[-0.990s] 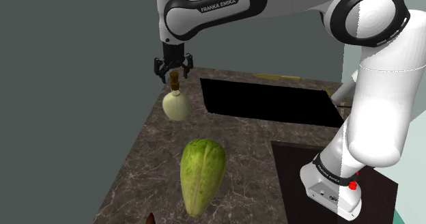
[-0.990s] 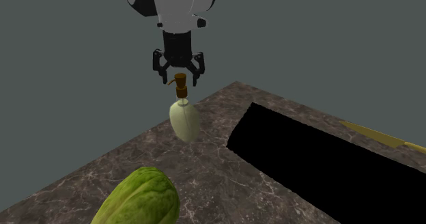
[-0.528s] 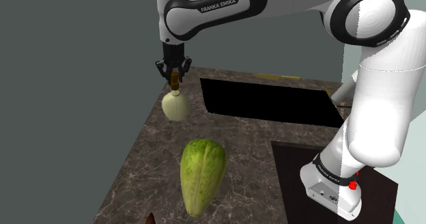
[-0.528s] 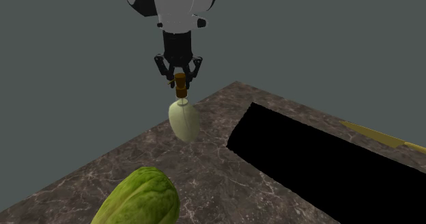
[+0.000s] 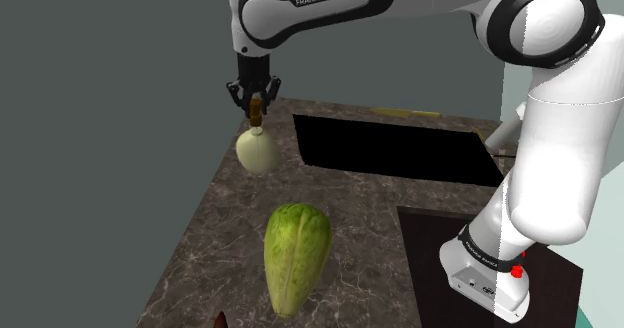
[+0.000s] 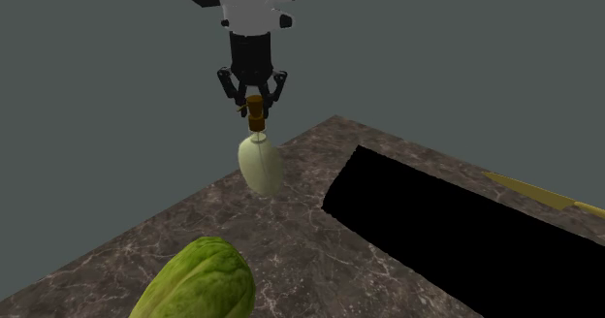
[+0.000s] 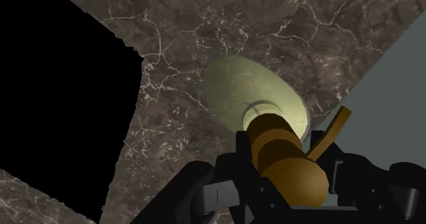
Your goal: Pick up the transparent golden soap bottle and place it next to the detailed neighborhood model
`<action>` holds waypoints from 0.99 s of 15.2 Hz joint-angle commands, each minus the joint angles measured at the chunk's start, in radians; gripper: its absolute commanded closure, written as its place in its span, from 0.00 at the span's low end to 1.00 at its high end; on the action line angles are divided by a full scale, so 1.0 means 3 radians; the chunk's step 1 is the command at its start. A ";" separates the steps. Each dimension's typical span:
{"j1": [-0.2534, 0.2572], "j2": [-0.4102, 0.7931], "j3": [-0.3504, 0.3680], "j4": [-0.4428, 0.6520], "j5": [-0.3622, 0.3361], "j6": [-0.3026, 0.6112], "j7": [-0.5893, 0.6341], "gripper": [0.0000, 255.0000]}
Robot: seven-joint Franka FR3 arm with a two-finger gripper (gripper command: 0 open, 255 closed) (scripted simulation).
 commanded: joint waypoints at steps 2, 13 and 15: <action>0.0002 -0.0014 0.0003 0.0122 0.0006 -0.0134 -0.0006 1.00; 0.0031 -0.0009 0.0014 0.0624 0.0009 -0.0629 -0.0005 1.00; 0.0039 0.0004 0.0015 0.0734 0.0005 -0.0726 -0.0004 1.00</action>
